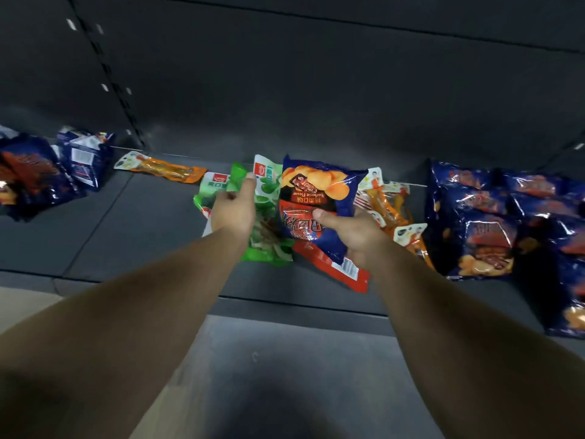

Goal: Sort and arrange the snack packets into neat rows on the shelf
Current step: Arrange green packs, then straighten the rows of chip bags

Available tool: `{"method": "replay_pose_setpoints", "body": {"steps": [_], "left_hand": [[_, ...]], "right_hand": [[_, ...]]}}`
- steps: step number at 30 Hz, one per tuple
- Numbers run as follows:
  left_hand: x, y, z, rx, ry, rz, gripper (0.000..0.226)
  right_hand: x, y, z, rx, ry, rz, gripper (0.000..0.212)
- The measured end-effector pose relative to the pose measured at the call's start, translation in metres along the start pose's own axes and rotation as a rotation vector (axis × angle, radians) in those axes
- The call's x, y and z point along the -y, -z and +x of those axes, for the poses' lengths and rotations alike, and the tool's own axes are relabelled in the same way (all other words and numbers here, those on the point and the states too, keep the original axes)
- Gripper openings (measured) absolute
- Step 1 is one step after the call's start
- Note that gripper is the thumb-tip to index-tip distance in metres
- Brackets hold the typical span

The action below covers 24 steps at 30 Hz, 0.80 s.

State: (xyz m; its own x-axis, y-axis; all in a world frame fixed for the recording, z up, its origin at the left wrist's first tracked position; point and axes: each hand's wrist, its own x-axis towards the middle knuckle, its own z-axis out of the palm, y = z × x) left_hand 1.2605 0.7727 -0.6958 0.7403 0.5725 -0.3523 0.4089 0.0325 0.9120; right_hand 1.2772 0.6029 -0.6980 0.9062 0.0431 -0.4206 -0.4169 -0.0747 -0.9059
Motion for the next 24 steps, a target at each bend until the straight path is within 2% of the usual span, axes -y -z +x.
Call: {"method": "replay_pose_setpoints", "body": {"steps": [4,9,10,13,14,17,20,23,24], "left_hand": [[0.008,-0.007,-0.012,0.276,0.005,0.022,0.076],[0.004,-0.017,-0.011,0.449,-0.062,0.021,0.099],[0.003,-0.021,-0.011,0.492,-0.06,0.01,0.096],[-0.005,-0.035,-0.027,0.594,-0.031,-0.086,0.064],[-0.005,-0.041,-0.031,0.636,-0.005,-0.1,0.061],[-0.005,-0.054,-0.041,0.715,0.069,-0.113,0.073],[-0.003,-0.063,-0.043,0.699,0.121,-0.138,0.068],[-0.001,-0.071,-0.044,0.596,0.149,-0.211,0.031],[-0.001,-0.073,-0.042,0.55,0.169,-0.247,0.031]], "right_hand": [[0.005,0.025,-0.012,0.138,-0.13,0.094,0.034],[0.014,0.054,-0.023,0.206,-0.162,0.133,0.022],[0.013,0.059,-0.025,0.212,-0.172,0.112,0.021],[0.012,0.068,-0.029,0.233,-0.186,0.086,0.025],[0.012,0.071,-0.03,0.244,-0.189,0.083,0.028],[0.011,0.076,-0.032,0.268,-0.195,0.071,0.034],[0.008,0.082,-0.032,0.272,-0.193,0.083,0.036],[0.009,0.086,-0.032,0.197,-0.197,0.064,0.034],[0.009,0.088,-0.031,0.172,-0.192,0.071,0.042]]}}
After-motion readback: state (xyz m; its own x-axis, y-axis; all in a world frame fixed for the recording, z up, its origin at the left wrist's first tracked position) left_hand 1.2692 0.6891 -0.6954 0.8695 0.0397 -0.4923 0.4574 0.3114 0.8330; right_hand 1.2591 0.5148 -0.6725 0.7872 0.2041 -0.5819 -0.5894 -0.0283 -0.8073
